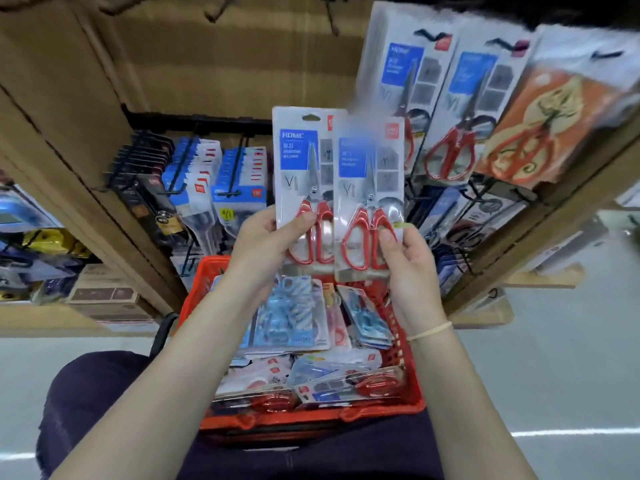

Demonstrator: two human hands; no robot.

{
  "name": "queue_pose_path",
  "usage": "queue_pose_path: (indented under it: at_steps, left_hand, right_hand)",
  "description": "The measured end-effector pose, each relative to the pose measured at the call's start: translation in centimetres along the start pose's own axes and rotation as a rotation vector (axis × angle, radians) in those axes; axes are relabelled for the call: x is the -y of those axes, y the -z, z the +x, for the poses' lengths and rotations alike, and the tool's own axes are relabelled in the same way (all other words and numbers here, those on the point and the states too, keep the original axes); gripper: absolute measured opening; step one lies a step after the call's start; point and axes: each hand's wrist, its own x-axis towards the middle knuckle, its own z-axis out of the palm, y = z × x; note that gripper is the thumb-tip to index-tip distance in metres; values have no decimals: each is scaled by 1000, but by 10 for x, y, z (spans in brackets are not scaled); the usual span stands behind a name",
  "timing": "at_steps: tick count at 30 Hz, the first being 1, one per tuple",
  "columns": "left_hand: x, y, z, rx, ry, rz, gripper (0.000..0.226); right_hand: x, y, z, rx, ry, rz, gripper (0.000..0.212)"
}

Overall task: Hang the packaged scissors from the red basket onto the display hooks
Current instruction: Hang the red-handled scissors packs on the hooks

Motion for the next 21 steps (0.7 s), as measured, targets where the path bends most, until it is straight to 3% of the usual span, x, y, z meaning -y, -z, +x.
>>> queue_pose_path:
  at_steps: [8, 13, 21]
  left_hand:
    - [-41, -36, 17, -33, -262, 252, 13]
    - [-50, -50, 20, 2, -309, 257, 20]
    - [-50, -65, 20, 13, -314, 247, 11]
  right_hand:
    - [34, 27, 40, -190, 68, -16, 29]
    - [54, 34, 61, -229, 108, -35, 24]
    - [60, 29, 73, -194, 92, -93, 38]
